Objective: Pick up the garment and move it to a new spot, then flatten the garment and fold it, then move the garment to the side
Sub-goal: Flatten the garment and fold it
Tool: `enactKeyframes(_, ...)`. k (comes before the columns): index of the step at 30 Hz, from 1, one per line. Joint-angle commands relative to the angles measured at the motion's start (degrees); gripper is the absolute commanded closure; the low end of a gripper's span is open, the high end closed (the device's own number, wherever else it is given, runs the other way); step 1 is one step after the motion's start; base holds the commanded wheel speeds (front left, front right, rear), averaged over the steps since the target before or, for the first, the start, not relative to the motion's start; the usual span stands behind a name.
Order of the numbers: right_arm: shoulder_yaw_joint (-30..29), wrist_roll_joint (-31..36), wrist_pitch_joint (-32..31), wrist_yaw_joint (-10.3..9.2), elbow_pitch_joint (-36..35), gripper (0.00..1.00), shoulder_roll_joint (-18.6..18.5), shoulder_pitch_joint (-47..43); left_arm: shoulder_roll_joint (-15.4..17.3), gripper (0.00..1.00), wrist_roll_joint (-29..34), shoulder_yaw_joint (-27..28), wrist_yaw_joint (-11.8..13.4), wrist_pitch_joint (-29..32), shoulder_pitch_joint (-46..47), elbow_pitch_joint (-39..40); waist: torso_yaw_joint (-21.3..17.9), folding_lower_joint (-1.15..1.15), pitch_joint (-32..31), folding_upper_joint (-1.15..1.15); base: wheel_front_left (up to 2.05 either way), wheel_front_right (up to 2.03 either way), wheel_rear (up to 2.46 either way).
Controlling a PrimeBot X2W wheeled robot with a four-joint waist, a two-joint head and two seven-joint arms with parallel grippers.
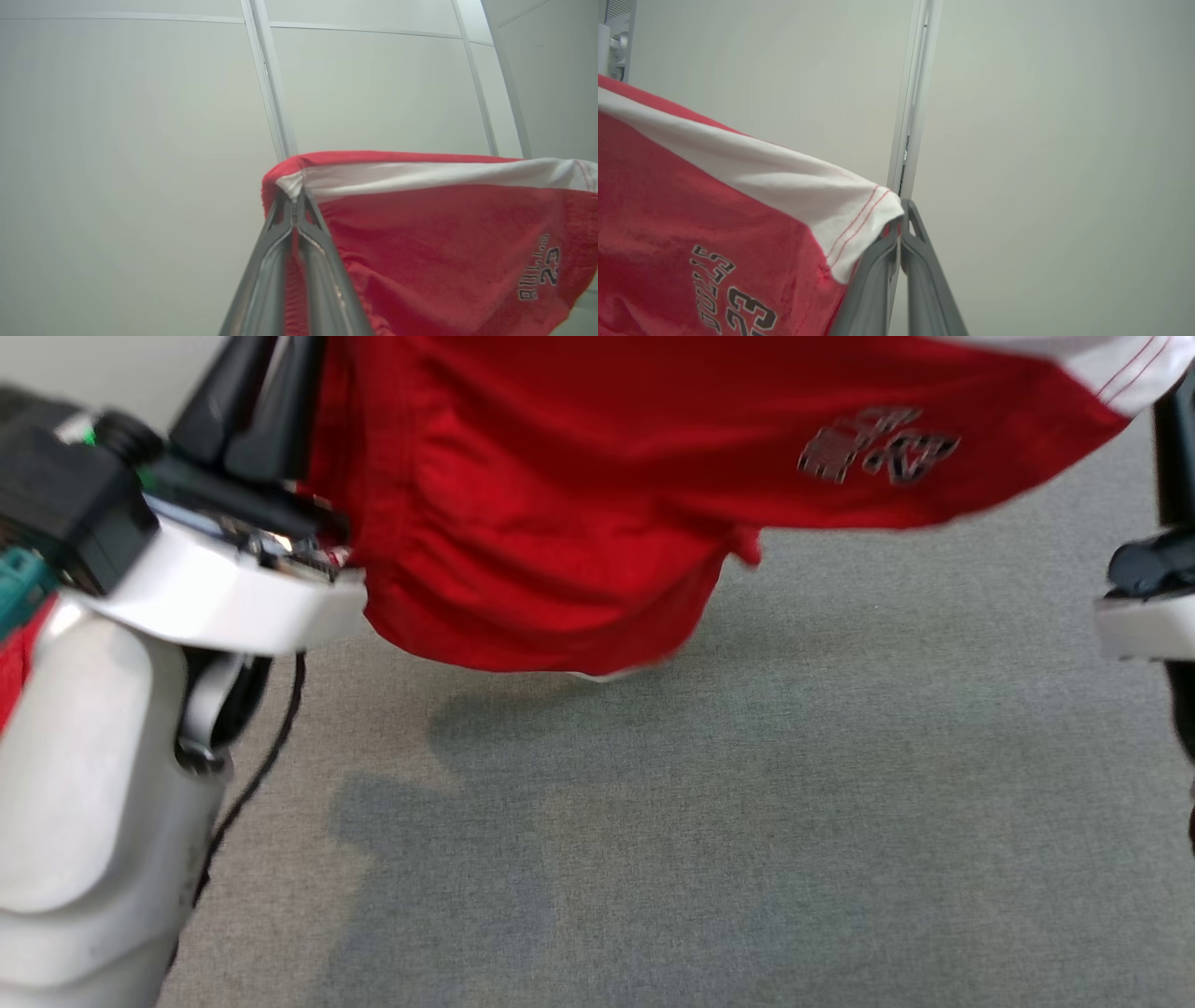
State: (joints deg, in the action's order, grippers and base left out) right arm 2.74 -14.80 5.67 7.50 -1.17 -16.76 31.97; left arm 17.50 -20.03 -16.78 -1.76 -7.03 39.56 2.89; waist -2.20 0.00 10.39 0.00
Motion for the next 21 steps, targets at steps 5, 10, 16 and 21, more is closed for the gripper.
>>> enactKeyframes(5,0.22,-1.22,-2.17,-0.01,-1.76,1.00,-1.85,3.90,0.89,1.00,0.30,0.14,-0.95,2.46,6.59,0.17,-0.85,0.00,-1.71,0.00,0.00,0.00,0.00)
enactKeyframes(10,1.23,-2.04,-3.80,-0.01,-2.26,1.00,-2.73,6.30,0.79,1.00,-0.57,0.30,-1.26,3.86,10.15,-1.39,-1.41,0.00,-2.08,0.00,0.00,0.00,0.00)
enactKeyframes(16,1.86,-3.37,-4.17,-0.01,-1.40,1.00,-2.87,9.00,0.24,1.00,-1.20,-0.44,-2.12,3.49,12.83,-4.23,-1.49,0.00,0.23,0.00,0.00,0.00,0.00)
enactKeyframes(21,2.47,-5.02,-3.90,-0.01,1.44,1.00,-3.07,13.42,-0.92,1.00,-1.52,-1.24,-2.91,2.04,17.42,-8.67,-1.49,0.00,4.41,0.00,0.00,0.00,0.00)
